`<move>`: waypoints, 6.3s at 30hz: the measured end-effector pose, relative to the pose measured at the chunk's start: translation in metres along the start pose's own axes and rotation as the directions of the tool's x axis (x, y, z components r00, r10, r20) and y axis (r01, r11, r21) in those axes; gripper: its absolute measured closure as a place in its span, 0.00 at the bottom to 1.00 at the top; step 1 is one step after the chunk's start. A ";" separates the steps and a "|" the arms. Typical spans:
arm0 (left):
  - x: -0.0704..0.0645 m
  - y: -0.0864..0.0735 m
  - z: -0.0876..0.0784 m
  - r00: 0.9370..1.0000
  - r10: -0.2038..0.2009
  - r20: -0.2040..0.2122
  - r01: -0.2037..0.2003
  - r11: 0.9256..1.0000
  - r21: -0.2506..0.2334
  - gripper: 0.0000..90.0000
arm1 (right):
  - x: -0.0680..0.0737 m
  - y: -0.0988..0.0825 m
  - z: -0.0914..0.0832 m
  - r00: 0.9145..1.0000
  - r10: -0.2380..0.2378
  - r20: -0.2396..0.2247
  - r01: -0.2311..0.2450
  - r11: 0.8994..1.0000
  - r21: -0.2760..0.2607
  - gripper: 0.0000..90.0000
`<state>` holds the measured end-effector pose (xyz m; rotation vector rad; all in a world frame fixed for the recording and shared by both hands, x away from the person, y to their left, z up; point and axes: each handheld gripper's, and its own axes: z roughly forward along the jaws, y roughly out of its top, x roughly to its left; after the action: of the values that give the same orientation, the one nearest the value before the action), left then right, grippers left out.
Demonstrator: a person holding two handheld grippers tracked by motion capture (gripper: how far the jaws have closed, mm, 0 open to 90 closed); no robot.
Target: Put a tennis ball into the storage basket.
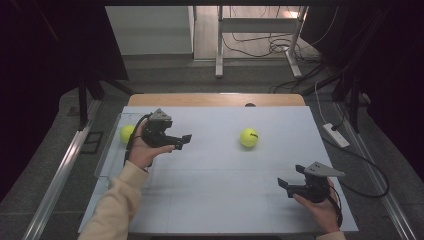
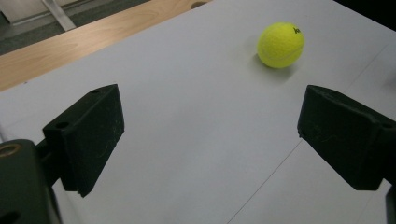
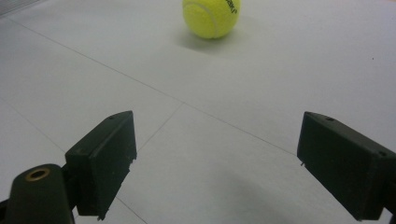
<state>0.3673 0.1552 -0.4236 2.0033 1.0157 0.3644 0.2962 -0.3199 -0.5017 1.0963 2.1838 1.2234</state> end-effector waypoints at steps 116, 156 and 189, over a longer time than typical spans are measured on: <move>-0.062 0.052 0.113 0.991 0.071 0.113 -0.079 0.994 0.070 0.09 | 0.011 0.005 0.006 0.999 -0.013 -0.045 0.013 1.000 -0.005 0.13; -0.079 0.066 0.162 0.986 0.086 0.141 -0.105 0.986 0.129 0.09 | 0.009 0.004 0.008 0.999 -0.018 -0.041 0.018 1.000 0.007 0.14; -0.086 0.066 0.197 0.986 0.064 0.153 -0.091 0.980 0.175 0.09 | 0.007 0.003 0.007 0.999 -0.016 -0.033 0.016 1.000 0.010 0.14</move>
<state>0.4613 -0.0408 -0.4815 2.2028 0.9072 0.1664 0.2978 -0.3102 -0.5026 1.0680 2.2217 1.2335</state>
